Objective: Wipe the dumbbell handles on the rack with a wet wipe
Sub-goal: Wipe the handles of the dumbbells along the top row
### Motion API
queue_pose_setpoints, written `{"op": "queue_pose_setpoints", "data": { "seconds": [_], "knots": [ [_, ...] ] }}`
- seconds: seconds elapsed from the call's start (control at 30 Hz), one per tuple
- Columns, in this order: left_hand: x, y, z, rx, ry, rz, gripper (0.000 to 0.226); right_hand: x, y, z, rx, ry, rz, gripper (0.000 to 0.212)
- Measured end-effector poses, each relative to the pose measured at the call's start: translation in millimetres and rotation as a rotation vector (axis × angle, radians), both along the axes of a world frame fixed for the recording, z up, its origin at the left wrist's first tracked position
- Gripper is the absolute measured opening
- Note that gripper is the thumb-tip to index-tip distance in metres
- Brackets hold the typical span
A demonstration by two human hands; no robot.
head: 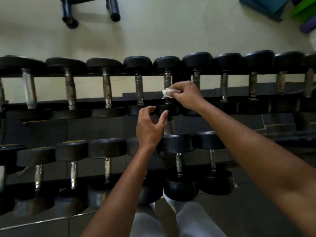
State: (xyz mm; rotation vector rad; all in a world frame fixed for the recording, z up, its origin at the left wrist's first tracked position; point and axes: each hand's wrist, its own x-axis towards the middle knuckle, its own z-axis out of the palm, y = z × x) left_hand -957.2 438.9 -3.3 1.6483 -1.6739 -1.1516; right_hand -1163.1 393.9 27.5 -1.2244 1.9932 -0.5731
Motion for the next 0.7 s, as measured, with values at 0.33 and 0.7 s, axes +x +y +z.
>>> {"op": "queue_pose_setpoints", "data": {
  "seconds": [0.33,0.7],
  "knots": [
    [-42.6,3.5,-20.4,-0.017,-0.110,-0.021,0.047,-39.1,1.6,-13.1,-0.049,0.161,0.368,0.015],
    [-48.8,13.4,-25.9,0.001,-0.111,0.081,0.053,-43.7,1.2,-26.7,0.005,0.180,0.478,0.030]
  ]
}}
